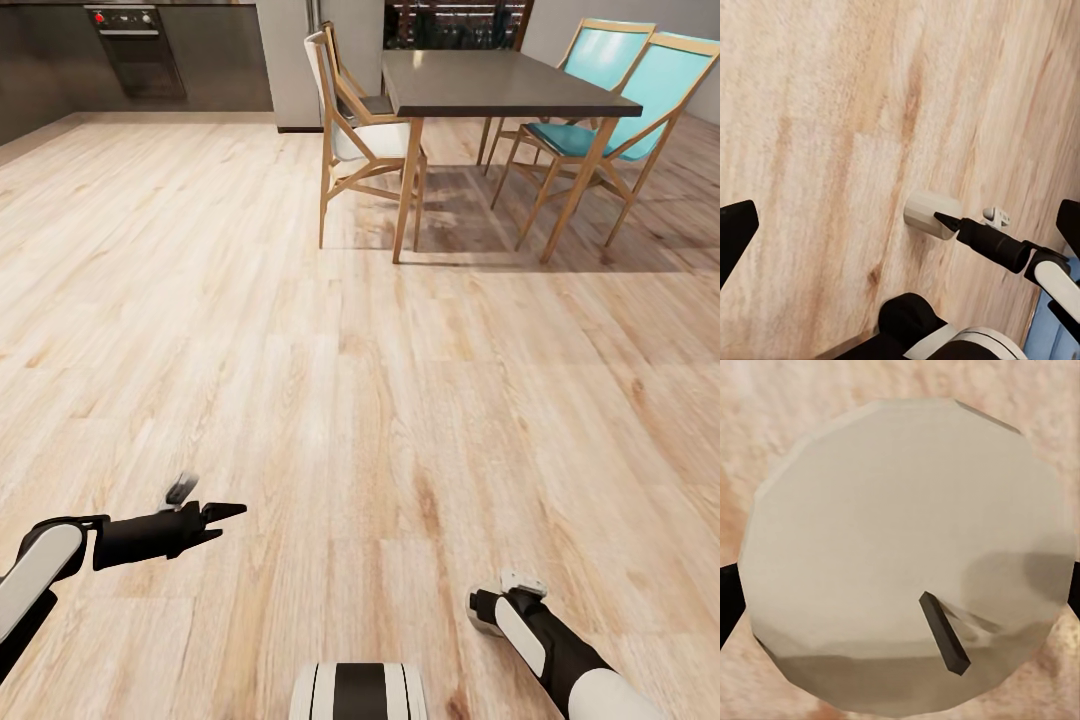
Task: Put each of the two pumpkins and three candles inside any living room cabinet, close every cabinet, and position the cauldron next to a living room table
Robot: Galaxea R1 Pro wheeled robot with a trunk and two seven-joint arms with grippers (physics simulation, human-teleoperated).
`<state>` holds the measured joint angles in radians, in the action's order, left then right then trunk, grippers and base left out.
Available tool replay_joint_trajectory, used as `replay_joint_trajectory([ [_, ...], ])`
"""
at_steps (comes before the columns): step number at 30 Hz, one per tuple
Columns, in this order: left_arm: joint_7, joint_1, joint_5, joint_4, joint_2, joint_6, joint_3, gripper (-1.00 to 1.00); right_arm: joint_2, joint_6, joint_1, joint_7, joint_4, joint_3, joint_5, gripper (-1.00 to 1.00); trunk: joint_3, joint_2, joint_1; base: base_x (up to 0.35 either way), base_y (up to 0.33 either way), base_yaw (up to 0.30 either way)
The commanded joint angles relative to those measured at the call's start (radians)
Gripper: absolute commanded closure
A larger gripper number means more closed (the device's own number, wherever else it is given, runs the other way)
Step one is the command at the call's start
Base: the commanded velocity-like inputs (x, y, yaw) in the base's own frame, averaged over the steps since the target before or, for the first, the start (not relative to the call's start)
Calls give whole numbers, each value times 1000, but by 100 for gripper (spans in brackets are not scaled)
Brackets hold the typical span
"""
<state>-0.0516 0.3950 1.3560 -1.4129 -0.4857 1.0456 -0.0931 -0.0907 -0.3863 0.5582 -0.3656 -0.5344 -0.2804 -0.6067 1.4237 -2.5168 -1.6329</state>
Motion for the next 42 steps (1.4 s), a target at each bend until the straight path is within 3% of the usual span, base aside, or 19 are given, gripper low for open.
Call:
replay_joint_trajectory([
  [1,-6,1,-5,0,-1,2,-1,-100,-1,0,0,-7,-3,-9,-18,100,1,0,0,0,0,0],
  [17,-6,1,-5,0,-1,2,-1,-100,-1,0,0,-7,-2,-9,-18,100,-7,0,1,0,0,0],
  [38,-5,1,-12,0,0,2,-4,-100,-1,-1,0,-7,-5,-9,-16,100,-88,5,10,0,0,0],
  [42,19,1,-18,1,2,0,-9,-100,6,-6,0,-11,-25,-10,-16,100,-104,6,12,0,0,0],
])
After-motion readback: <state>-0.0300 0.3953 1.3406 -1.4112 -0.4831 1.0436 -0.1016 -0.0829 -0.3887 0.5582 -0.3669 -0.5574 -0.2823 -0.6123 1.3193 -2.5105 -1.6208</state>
